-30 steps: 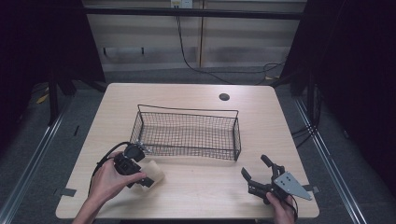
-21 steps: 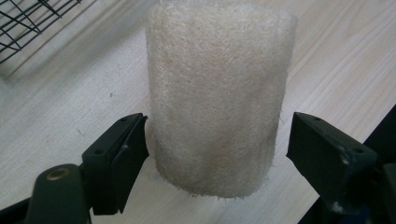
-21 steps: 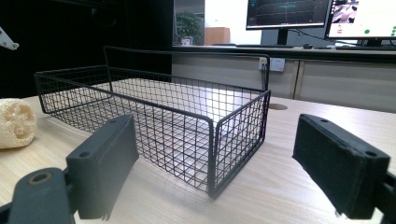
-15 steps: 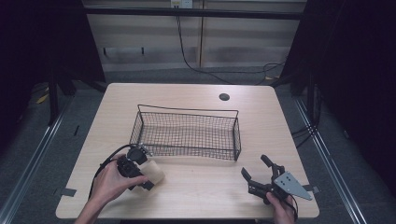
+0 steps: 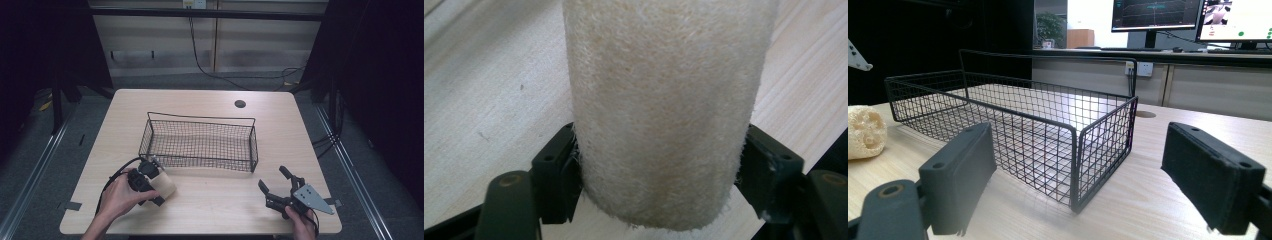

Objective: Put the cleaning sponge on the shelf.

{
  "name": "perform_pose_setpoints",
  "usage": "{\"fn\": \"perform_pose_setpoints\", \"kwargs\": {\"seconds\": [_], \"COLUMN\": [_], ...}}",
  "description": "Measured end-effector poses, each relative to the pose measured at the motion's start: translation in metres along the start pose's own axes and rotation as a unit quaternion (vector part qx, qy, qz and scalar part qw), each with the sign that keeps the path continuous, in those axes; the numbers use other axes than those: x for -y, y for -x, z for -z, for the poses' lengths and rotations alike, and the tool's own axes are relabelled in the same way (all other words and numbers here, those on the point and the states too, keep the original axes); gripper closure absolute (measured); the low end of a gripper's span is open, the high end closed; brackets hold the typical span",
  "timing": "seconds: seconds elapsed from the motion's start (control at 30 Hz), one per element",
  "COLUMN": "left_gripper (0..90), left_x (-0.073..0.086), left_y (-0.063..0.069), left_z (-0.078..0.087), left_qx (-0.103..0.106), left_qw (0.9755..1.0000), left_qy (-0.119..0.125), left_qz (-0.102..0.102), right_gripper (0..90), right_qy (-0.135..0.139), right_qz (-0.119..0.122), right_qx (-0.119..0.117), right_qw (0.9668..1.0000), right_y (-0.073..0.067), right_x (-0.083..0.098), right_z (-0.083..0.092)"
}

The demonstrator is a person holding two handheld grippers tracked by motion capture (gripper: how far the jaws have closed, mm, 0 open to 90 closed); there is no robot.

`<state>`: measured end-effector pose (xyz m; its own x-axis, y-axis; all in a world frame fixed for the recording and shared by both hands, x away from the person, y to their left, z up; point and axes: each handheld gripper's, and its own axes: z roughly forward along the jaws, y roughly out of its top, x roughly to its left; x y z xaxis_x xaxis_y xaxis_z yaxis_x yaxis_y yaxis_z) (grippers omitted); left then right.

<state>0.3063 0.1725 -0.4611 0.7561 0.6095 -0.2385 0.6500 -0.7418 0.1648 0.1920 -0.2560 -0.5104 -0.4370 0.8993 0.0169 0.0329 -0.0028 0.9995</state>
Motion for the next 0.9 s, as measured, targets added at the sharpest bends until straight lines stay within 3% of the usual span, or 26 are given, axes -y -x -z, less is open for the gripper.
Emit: {"fn": "perform_pose_setpoints", "kwargs": {"seconds": [0.3, 0.63, 0.9], "left_gripper": [32.2, 32.4, 32.5], "left_x": [0.0, 0.001, 0.001], "left_y": [0.002, 0.002, 0.003], "left_z": [0.001, 0.005, 0.011], "left_qx": [-0.004, 0.003, 0.016], "left_qw": [0.9999, 1.0, 0.9997], "left_qy": [-0.01, -0.001, 0.013], "left_qz": [0.003, -0.007, 0.013], "right_gripper": [13.1, 13.0, 13.0], "right_qy": [0.0, 0.0, 0.0], "right_qz": [-0.001, -0.002, -0.002], "right_qx": [-0.001, 0.0, 0.0], "right_qw": [1.0, 1.0, 1.0], "right_y": [0.0, 0.0, 0.0], "right_x": [0.0, 0.0, 0.0], "right_z": [0.0, 0.0, 0.0]}}
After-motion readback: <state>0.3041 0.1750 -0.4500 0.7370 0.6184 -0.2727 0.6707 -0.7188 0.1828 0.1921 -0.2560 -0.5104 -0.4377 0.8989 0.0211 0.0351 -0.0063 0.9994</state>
